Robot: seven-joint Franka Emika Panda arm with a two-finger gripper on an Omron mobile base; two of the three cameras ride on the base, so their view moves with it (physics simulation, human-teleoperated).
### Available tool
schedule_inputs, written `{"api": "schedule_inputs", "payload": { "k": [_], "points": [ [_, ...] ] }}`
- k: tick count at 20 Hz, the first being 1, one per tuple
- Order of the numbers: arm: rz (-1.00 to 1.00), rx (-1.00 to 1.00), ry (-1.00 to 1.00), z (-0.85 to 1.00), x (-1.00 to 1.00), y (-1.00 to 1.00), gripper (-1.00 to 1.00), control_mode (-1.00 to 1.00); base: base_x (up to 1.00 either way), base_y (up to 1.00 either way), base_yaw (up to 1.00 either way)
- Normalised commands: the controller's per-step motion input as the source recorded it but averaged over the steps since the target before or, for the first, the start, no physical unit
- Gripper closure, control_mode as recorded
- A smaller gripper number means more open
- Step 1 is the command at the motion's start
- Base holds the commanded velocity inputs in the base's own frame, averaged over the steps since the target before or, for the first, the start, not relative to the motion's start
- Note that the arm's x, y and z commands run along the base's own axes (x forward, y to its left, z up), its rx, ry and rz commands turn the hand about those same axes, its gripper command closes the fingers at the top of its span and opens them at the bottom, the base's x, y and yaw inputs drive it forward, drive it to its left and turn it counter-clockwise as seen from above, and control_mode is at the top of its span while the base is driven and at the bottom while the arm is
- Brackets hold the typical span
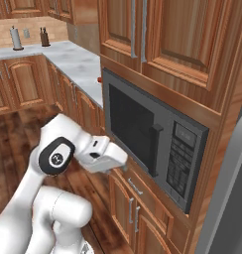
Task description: Remove the apple from the bowl and place it on the small plate. Then place the bowl with only the chicken drumstick in the microwave, close the door, and press the start button to microwave the chicken drumstick.
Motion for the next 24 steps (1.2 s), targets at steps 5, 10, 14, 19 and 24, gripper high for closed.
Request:
{"api": "schedule_inputs", "payload": {
  "k": [5, 10, 14, 19, 24],
  "points": [
    [-0.13, -0.08, 0.03, -0.87, 0.00, -0.11, -1.00, -1.00, 0.00, 0.00, 0.00],
    [-0.06, -0.10, -0.06, -0.19, -0.01, -0.39, -1.00, -1.00, 0.00, 0.00, 0.00],
    [0.00, -0.01, -0.08, -0.17, -0.05, -0.55, -1.00, -1.00, 0.00, 0.00, 0.00],
    [0.00, 0.00, -0.05, -0.55, -0.14, -0.35, -1.00, -1.00, 0.00, 0.00, 0.00],
    [-0.29, 0.00, -0.31, -0.38, -0.11, -0.02, -1.00, -1.00, 0.00, 0.00, 0.00]
  ]
}}
